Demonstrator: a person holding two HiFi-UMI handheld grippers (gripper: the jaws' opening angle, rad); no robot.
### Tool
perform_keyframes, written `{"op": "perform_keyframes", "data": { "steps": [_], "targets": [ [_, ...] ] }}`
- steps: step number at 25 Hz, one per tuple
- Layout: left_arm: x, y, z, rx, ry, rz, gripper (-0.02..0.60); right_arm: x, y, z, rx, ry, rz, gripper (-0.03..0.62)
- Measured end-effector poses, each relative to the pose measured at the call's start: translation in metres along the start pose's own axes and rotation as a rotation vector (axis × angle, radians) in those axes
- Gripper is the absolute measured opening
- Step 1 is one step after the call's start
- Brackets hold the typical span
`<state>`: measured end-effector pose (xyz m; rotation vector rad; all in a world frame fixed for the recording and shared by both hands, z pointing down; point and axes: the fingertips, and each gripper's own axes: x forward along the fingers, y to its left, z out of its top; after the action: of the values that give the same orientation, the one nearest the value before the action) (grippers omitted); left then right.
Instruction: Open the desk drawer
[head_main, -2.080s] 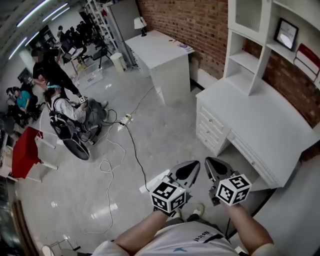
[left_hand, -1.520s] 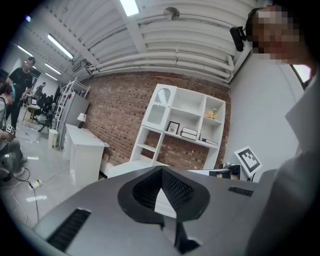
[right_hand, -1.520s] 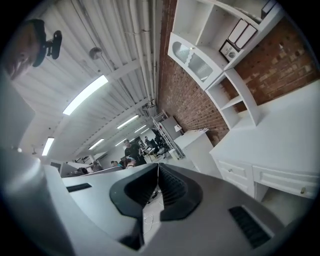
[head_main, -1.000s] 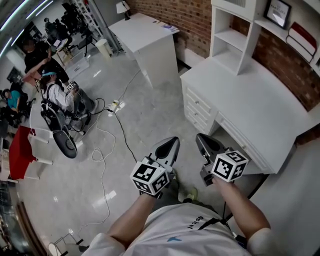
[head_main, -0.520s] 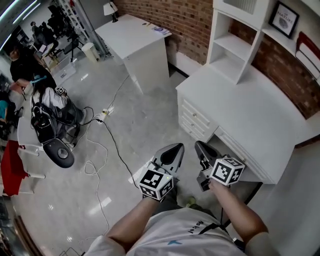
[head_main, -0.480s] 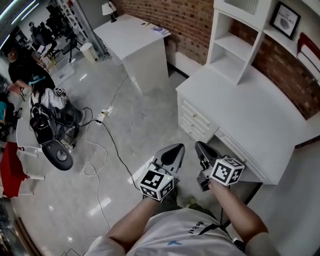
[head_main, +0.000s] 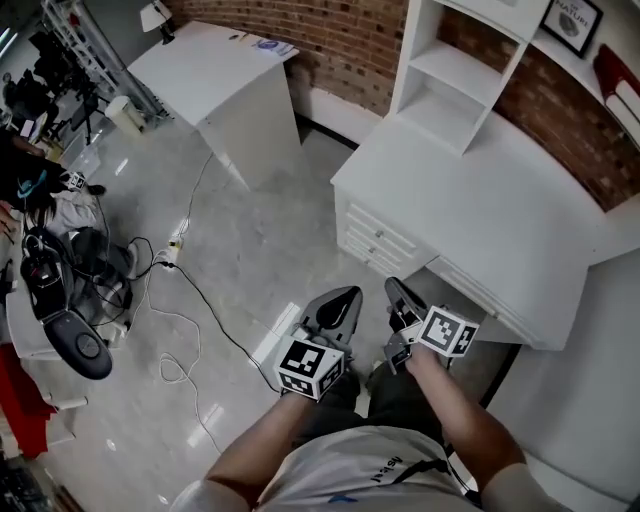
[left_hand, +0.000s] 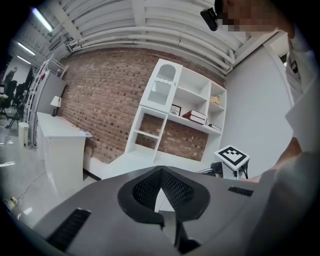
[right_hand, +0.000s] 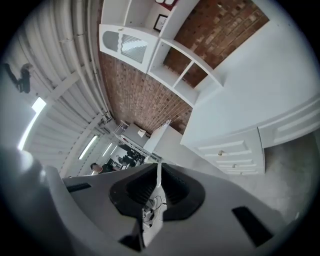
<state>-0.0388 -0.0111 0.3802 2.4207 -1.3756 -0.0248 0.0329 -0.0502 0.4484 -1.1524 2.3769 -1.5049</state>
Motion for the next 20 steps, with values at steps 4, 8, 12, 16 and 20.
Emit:
{"op": "perform_keyframes", "data": {
  "steps": [4,8,12,16,20],
  "targets": [
    [0.028,0.022,-0.016,-0.016,0.022,-0.016,0.011,0.029,-0.039,0.006,0.092,-0.035,-0.025,0.021],
    [0.068,0.049,-0.026,-0.029,0.059,-0.015,0.011,0.063,-0.081,0.022,0.177,-0.074,-0.067,0.021],
    [0.096,0.073,-0.048,-0.035,0.072,-0.005,0.011,0.093,-0.125,0.021,0.227,-0.104,-0.095,0.021],
    [0.129,0.096,-0.077,-0.043,0.088,-0.011,0.011,0.123,-0.176,0.021,0.267,-0.114,-0.126,0.023],
    [0.157,0.120,-0.105,-0.052,0.114,-0.002,0.011,0.153,-0.225,0.013,0.314,-0.112,-0.156,0.046]
  ]
}}
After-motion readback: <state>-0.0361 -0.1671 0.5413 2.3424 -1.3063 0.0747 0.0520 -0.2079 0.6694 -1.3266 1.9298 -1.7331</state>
